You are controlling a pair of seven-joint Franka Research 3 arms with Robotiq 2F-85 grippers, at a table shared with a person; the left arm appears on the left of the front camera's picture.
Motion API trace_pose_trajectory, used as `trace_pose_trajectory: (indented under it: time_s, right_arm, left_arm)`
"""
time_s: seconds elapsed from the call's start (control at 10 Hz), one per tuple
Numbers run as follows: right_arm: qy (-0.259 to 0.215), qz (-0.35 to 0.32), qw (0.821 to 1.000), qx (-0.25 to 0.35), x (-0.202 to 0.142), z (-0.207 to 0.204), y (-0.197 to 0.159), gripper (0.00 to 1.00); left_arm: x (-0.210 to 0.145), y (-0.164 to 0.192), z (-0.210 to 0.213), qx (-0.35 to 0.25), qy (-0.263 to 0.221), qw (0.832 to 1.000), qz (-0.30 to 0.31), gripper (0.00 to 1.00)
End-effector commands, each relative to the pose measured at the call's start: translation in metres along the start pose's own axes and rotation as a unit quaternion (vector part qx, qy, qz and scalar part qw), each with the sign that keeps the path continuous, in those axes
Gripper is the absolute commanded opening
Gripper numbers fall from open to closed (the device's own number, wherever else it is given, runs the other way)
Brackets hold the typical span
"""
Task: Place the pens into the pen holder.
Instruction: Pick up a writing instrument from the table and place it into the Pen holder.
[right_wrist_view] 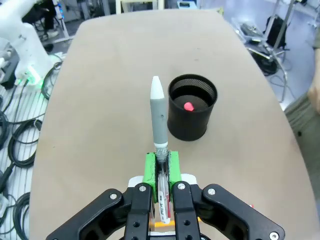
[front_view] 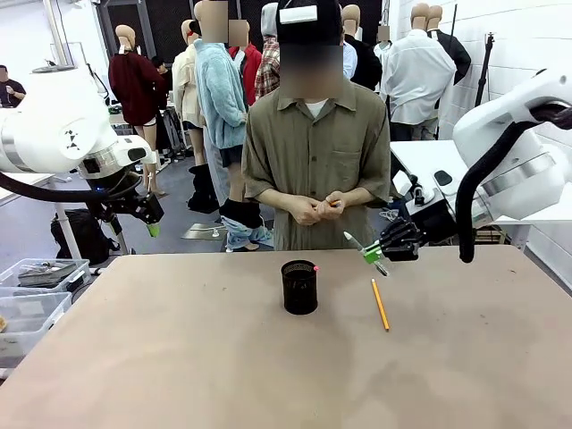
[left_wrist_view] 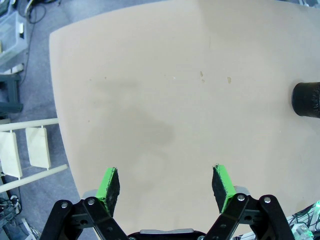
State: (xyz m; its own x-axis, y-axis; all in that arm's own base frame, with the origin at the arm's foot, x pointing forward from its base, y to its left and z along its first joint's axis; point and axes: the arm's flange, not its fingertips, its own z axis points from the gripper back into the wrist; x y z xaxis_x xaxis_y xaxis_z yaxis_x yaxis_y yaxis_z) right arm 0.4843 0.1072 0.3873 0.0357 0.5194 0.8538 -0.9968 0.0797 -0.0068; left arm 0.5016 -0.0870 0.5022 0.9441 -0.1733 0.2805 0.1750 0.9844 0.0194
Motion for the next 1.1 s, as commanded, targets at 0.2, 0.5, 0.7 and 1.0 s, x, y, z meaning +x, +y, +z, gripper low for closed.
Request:
trace_pose_trajectory:
  time_s: [0.2,0.5,0.7,1.0]
  right_arm:
    - [-0.054,-0.031,0.998,-0.009,-0.014,0.007,-0.018,0.0]
    - [-0.076,-0.062,0.994,-0.046,-0.042,0.057,-0.001,0.0]
    - [-0.108,-0.074,0.989,-0.073,-0.067,0.104,0.021,0.0]
    - [-0.154,-0.088,0.979,-0.099,-0.102,0.169,0.053,0.0]
  left_arm:
    - [-0.002,0.002,0.001,-0.004,-0.003,1.0,-0.006,0.96]
    - [-0.002,0.002,0.001,-0.004,-0.003,1.0,-0.006,0.96]
    - [-0.002,0.002,0.001,-0.004,-0.003,1.0,-0.006,0.96]
    - [-0.002,0.002,0.001,-0.004,-0.003,1.0,-0.006,0.96]
